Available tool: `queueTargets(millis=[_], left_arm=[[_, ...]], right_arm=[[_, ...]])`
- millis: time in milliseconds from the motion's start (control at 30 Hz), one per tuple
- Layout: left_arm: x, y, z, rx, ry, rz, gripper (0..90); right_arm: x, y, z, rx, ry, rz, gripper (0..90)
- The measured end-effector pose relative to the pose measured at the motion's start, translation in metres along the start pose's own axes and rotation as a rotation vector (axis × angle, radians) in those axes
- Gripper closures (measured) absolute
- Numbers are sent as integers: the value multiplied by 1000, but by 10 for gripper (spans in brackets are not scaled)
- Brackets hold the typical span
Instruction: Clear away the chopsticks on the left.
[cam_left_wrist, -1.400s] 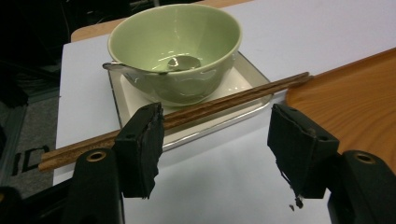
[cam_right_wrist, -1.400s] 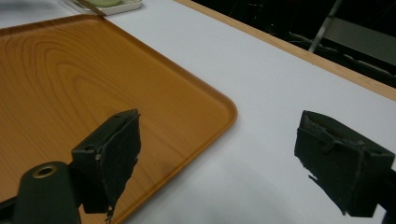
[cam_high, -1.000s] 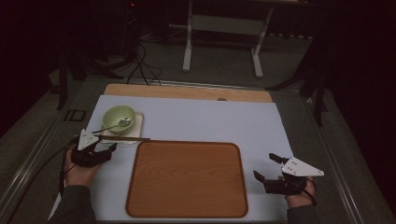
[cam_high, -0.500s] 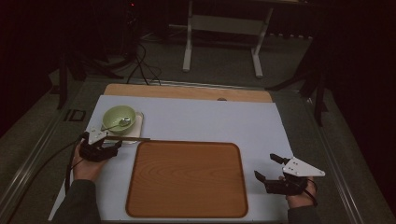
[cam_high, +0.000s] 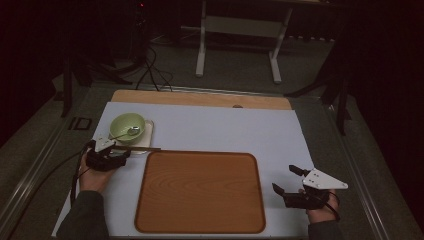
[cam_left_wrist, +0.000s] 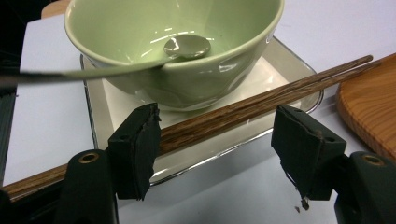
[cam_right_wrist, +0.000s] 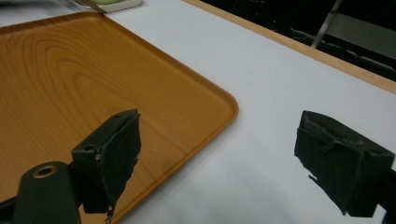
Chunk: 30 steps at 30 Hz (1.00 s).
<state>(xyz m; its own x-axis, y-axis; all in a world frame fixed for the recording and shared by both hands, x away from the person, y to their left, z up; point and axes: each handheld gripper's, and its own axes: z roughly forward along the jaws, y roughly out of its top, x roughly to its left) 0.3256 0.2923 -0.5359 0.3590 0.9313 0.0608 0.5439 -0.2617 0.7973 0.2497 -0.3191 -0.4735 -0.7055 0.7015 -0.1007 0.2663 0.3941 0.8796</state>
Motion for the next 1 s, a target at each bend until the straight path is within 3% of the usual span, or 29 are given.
queueTargets(millis=[433, 600, 1000], left_arm=[[2, 1, 4, 6, -9, -3, 326], [-5, 1, 7, 37, -5, 39, 360], [-10, 0, 1, 62, -18, 122, 625]], right_arm=[[1, 0, 1, 8, 8, -6, 141], [1, 0, 1, 9, 11, -7, 141], [1, 0, 1, 13, 16, -9, 141]])
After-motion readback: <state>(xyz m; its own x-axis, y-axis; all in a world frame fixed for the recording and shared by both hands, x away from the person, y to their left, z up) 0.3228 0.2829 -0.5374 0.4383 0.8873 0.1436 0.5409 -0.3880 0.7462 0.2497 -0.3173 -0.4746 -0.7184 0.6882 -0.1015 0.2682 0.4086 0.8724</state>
